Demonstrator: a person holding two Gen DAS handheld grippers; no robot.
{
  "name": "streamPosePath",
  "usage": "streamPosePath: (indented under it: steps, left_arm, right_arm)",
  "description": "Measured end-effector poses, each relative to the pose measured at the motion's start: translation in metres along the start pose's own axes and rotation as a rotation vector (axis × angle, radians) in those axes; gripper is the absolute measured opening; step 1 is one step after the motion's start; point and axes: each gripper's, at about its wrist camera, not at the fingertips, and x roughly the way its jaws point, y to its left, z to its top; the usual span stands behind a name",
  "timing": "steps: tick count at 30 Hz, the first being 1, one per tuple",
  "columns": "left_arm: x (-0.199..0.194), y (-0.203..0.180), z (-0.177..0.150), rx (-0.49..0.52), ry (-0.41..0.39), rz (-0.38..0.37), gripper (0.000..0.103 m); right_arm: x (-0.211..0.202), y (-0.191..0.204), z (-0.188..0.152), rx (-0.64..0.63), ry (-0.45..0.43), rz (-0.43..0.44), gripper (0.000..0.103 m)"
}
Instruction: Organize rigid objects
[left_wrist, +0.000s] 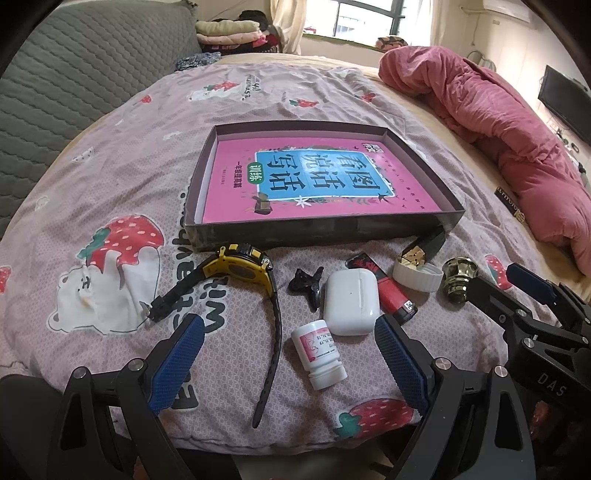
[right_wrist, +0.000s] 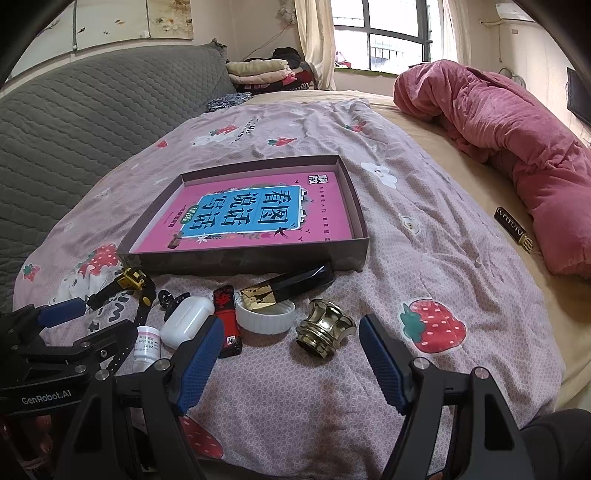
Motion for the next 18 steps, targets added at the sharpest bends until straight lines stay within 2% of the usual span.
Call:
streamPosePath:
  steps: [18]
  left_arm:
    - [-0.0020, -0.0008, -0.0007, 0.001, -0.001, -0.004, 0.094]
  right_arm:
    - [0.0007, 0.0013, -0.0011, -0.003, 0.005, -0.001, 0.075]
